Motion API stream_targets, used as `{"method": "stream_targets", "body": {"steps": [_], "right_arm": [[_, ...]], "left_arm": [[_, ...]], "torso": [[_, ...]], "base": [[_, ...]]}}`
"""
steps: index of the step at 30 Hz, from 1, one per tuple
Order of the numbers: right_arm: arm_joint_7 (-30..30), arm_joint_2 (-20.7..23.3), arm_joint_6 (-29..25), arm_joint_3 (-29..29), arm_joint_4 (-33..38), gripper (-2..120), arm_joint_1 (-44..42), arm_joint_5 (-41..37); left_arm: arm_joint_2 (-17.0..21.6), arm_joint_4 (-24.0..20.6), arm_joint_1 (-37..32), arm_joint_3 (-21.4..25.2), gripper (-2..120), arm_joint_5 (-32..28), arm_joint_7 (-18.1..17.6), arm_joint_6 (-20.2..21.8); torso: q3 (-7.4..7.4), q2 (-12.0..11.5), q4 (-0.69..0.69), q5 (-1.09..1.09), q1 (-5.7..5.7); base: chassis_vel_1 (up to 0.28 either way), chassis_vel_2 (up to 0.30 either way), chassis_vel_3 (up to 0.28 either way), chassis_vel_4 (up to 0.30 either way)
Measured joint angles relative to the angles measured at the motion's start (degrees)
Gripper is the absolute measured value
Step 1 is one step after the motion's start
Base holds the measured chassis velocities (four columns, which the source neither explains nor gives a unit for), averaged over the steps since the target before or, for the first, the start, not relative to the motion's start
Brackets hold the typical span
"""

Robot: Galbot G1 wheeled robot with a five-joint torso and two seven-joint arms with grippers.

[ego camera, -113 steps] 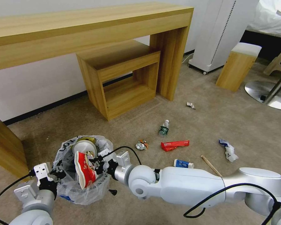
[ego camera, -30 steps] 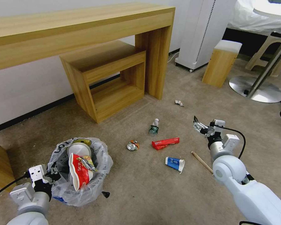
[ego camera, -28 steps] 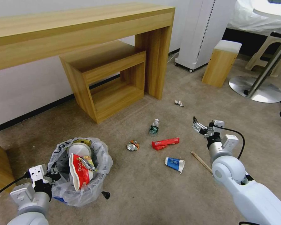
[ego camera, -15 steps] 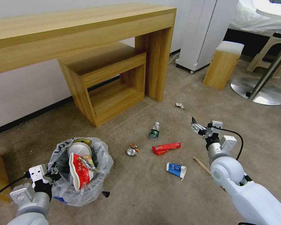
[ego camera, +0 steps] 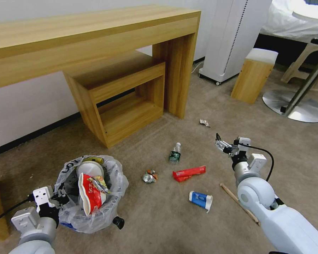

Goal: Pick up the trash bin and place the garbage on the floor into it.

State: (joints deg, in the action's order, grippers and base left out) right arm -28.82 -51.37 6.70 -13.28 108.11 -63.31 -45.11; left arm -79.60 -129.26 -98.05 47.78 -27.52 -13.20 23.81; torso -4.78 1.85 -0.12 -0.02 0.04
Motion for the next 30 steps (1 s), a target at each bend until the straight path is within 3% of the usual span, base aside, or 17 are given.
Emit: {"method": "stream_targets", "body": {"steps": [7,12,14,19,25,27,28,30], "right_arm": [[-5.9,3.8,14.1,4.8,1.9,100,-1.1,-9.2],[-10.2,4.7,17.1,9.7,2.9,100,-1.0,-16.1],[-16.3,3.7,20.2,12.1,2.9,100,-1.3,-20.2],[-20.0,5.4,26.0,13.2,1.9,100,-4.3,-21.1],[-16.2,11.9,28.0,14.1,1.4,100,-7.4,-16.6],[-10.5,14.6,26.5,14.9,0.0,100,-7.7,-10.0],[-10.5,14.6,26.5,14.9,0.0,100,-7.7,-10.0],[-3.0,16.3,21.5,15.3,-2.0,100,-7.6,-0.2]], "left_arm": [[-0.5,0.5,0.3,-0.5,1,0.5,0.0,-0.2],[-0.8,0.6,0.5,-0.6,1,0.7,0.1,-0.2],[-0.9,0.8,0.6,-0.6,1,0.8,0.1,-0.3],[-0.3,1.3,1.0,-0.7,1,0.7,0.1,-0.5],[0.2,2.1,1.9,-1.1,1,0.4,0.1,-0.6],[0.0,2.2,1.9,-1.2,1,0.5,0.1,-1.0],[0.0,2.2,1.9,-1.2,1,0.5,0.1,-1.0],[-0.4,2.2,1.9,-1.4,1,0.6,0.1,-1.2]], "torso": [[0.01,0.0,-0.01,0.01,0.0],[0.02,0.0,-0.01,0.02,0.0],[0.02,0.0,0.01,0.02,-0.01],[0.01,0.0,0.0,0.03,0.0],[0.01,0.0,-0.03,0.01,0.0],[0.01,0.0,-0.01,0.02,0.0],[0.01,0.0,-0.01,0.02,0.0],[0.01,0.0,0.0,0.02,0.0]], "base": [[-0.054,0.069,0.058,-0.048],[0.0,0.0,0.0,0.0],[0.0,0.0,0.0,0.0],[0.0,0.0,0.0,0.0],[0.0,0.0,0.0,0.0],[0.0,0.0,0.0,0.0],[0.0,0.0,0.0,0.0],[0.0,0.0,0.0,0.0]]}}
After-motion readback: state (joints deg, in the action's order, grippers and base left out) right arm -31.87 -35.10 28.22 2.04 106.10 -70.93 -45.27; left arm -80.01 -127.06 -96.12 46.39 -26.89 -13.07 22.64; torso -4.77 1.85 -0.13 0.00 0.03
